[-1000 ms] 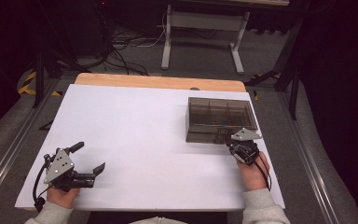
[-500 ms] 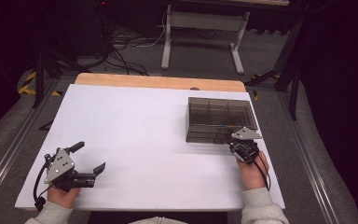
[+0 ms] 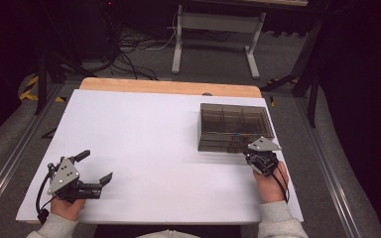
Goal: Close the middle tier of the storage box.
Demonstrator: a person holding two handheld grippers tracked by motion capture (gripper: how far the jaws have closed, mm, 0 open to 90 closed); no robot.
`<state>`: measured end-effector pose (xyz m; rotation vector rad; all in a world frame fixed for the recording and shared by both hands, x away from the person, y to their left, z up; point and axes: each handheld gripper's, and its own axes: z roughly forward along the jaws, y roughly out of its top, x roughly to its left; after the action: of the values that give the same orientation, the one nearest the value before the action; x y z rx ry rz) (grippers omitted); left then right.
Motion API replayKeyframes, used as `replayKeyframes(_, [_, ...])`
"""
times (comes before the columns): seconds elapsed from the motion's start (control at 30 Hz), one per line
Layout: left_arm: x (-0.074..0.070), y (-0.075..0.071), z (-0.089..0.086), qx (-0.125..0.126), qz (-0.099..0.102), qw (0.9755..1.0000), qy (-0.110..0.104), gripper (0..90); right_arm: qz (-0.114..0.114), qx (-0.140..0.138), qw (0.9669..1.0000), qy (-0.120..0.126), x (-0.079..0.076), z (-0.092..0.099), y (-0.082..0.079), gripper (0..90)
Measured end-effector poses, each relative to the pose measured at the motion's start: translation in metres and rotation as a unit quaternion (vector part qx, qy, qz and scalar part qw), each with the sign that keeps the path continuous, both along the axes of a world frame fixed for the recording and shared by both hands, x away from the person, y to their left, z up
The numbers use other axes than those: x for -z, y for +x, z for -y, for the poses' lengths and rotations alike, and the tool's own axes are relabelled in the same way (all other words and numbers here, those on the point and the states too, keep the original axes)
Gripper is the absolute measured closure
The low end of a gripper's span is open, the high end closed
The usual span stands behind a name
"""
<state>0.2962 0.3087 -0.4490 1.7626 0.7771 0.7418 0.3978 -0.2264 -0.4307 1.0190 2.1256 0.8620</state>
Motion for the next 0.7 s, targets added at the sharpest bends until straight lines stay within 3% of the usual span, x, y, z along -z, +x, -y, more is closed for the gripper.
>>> replayKeyframes(0.4, [0.0, 0.0, -0.001, 0.0, 0.0, 1.0, 0.0, 0.2, 0.012, -0.029, 0.999, 0.032, -0.018, 0.003, -0.015, 67.6])
replayKeyframes(0.7, [0.0, 0.0, -0.001, 0.002, 0.001, 1.0, -0.003, 0.2, 0.018, -0.046, 0.9978, 0.043, -0.024, 0.001, -0.021, 54.7])
